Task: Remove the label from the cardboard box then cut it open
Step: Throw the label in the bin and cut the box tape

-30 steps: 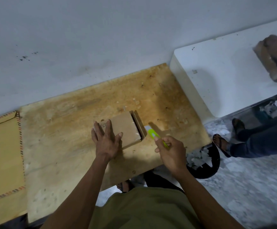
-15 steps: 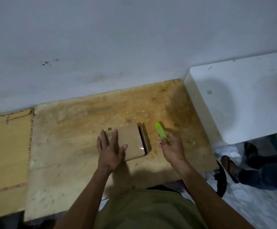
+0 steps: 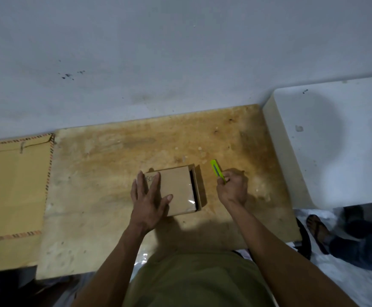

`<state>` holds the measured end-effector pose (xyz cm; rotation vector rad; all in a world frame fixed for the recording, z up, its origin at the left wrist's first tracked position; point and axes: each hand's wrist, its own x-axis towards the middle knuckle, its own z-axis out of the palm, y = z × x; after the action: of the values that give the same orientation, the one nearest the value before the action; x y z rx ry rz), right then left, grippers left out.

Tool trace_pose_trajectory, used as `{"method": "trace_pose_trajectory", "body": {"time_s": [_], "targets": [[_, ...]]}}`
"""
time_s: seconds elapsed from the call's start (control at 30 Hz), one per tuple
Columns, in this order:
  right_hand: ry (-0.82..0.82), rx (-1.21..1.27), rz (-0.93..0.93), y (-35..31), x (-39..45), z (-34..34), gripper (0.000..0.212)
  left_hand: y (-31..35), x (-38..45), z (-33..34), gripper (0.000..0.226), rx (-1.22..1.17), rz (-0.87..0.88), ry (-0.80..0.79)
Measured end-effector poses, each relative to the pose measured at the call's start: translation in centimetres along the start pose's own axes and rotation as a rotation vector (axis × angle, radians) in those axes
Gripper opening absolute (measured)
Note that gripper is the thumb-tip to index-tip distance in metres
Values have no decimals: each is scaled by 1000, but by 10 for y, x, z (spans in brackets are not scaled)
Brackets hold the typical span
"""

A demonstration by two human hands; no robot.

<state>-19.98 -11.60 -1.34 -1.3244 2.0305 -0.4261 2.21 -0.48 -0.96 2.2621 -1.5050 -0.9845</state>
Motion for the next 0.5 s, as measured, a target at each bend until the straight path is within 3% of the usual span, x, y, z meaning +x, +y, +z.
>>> {"method": "trace_pose_trajectory", "body": {"time_s": [0.17,0.3,0.4,0.5], "targets": [[45,-274,-39,6,0,4,14,2,0,-1,110,-4,-9,1],[61,-372,-106,18,2,7,25,2,0,-1,99,2,-18,-6],[61,-255,-281,15,-5,5,27,0,1,0,96,12,-13,12],[-75,23,-445,0,-35,4,22,-2,-2,1,92,28,-11,90]]}}
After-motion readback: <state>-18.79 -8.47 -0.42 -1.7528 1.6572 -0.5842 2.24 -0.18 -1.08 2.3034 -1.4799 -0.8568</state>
